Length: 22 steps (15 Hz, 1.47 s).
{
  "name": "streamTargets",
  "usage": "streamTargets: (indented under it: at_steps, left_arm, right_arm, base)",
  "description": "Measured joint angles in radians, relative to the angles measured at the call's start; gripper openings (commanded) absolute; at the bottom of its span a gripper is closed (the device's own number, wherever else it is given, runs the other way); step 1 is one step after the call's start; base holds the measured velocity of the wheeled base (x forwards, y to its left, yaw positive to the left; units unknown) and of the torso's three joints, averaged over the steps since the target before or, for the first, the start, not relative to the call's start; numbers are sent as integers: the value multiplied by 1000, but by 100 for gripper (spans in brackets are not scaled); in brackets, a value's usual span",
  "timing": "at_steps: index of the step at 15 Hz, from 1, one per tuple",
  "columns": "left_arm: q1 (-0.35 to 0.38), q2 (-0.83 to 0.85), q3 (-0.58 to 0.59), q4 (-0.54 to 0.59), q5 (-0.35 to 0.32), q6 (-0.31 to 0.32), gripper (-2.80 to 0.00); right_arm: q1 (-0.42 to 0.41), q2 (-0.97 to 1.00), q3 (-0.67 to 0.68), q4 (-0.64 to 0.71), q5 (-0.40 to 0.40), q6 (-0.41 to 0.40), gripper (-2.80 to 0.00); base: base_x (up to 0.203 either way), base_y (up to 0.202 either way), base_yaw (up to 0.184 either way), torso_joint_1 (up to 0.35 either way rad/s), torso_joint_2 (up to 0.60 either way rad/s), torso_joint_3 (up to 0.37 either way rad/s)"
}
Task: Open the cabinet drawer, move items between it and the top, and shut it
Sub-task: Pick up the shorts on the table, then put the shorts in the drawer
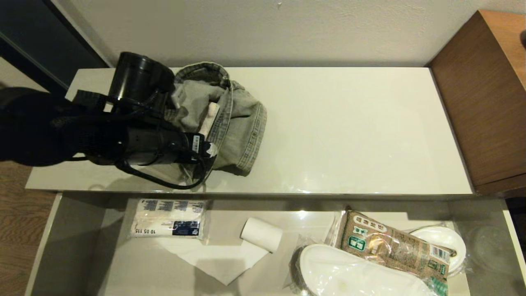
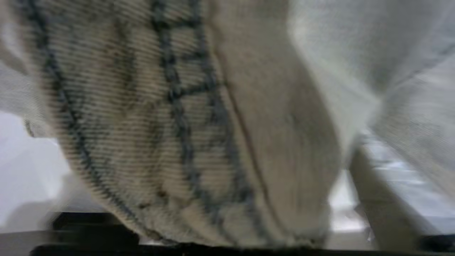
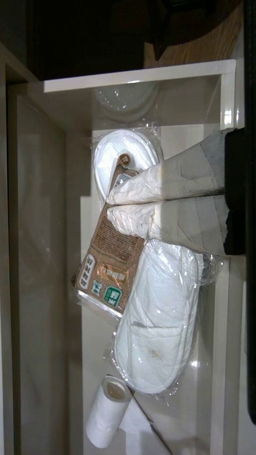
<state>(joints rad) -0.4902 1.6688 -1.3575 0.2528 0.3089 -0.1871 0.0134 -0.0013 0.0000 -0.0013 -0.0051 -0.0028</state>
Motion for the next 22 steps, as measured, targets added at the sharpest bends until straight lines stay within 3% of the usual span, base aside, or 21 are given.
streamTargets:
  at_steps: [2,5,11,19,22]
  left_arm:
    - [3,18,27,-70,51,-9,-280]
    - [4,7,36,-71,57,-9,-280]
    - [-35,-217,136,63,55,-6,-280]
    - [-33,-656,651,290,46,-26,-280]
    - [-17,-752,812,323,18,-28,-280]
  right_arm:
    - [0,0,0,0,0,-1,-280]
    - [0,0,0,0,0,-1,-280]
    - [0,0,0,0,2,-11,-280]
    - [0,0,0,2,5,-13,-280]
    - [0,0,0,1,4,-13,-280]
  base:
    - [0,0,0,0,0,0]
    - [0,0,0,0,0,0]
    - [0,0,0,0,0,0]
    - [0,0,0,0,0,0]
    - [0,0,0,0,0,0]
